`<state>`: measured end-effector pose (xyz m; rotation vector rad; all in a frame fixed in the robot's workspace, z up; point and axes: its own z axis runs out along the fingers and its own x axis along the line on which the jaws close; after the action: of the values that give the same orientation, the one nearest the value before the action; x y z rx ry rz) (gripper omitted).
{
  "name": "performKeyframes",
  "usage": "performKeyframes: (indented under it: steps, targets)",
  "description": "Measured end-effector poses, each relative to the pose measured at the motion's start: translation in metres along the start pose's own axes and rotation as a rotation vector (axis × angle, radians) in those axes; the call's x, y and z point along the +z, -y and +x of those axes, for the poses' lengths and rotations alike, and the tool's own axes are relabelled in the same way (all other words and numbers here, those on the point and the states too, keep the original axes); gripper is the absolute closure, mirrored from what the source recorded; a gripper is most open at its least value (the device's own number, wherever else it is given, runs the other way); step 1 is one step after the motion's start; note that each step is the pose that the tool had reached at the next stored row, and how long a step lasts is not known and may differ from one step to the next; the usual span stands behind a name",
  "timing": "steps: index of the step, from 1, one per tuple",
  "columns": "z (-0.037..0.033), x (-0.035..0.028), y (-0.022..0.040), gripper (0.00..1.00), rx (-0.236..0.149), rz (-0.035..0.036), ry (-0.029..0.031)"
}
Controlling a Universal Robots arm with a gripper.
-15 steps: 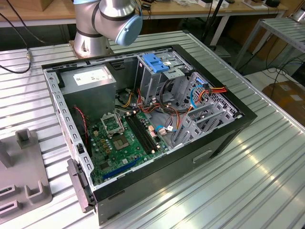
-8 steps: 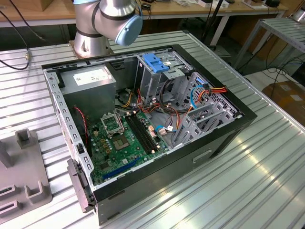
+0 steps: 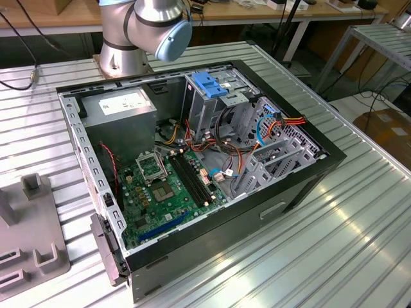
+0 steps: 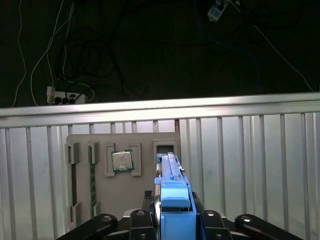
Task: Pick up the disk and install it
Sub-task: 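Pick up the disk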
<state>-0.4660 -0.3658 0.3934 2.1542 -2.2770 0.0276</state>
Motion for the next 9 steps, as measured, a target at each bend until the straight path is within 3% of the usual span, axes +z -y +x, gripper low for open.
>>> performKeyframes:
  steps: [3, 9]
  targets:
    - [0.0002, -0.0102, 0.0001, 0.63, 0.000, 0.0001, 0.0001]
    - [0.0007, -0.0372, 0.0003, 0.63, 0.000, 0.0000, 0.0000]
